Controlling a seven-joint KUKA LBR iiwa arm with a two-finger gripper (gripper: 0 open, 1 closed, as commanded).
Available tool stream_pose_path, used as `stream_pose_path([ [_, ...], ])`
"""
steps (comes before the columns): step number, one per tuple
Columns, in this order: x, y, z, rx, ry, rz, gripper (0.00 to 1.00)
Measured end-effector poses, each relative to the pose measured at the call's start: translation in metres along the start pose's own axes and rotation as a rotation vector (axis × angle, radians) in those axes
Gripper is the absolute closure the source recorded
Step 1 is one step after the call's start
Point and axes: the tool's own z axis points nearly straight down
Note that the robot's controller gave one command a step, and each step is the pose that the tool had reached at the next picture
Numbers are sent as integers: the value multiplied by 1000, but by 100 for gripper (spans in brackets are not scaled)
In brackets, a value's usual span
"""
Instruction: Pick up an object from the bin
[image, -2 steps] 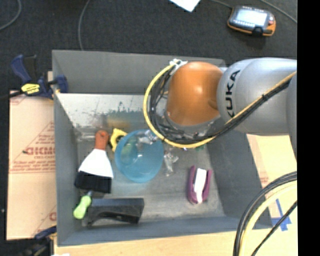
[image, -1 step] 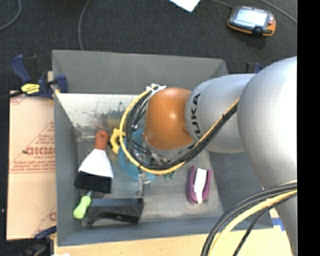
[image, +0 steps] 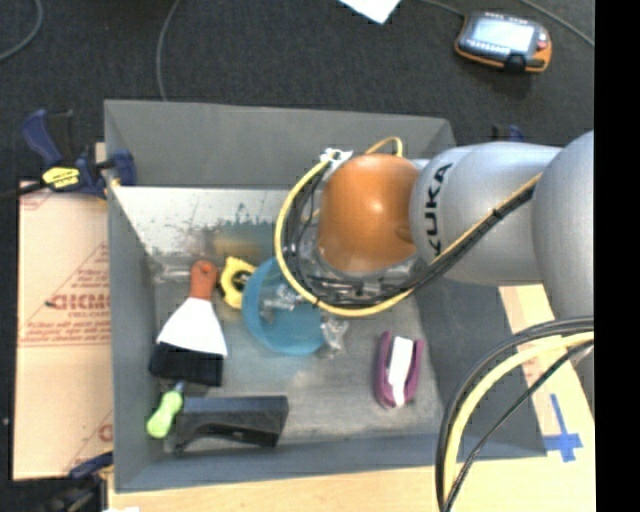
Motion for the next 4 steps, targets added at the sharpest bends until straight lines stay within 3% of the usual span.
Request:
stream_pose_path([
  [1, -31, 33, 9, -18, 32, 415, 100],
  [4, -33, 35, -8, -18, 31, 416, 100],
])
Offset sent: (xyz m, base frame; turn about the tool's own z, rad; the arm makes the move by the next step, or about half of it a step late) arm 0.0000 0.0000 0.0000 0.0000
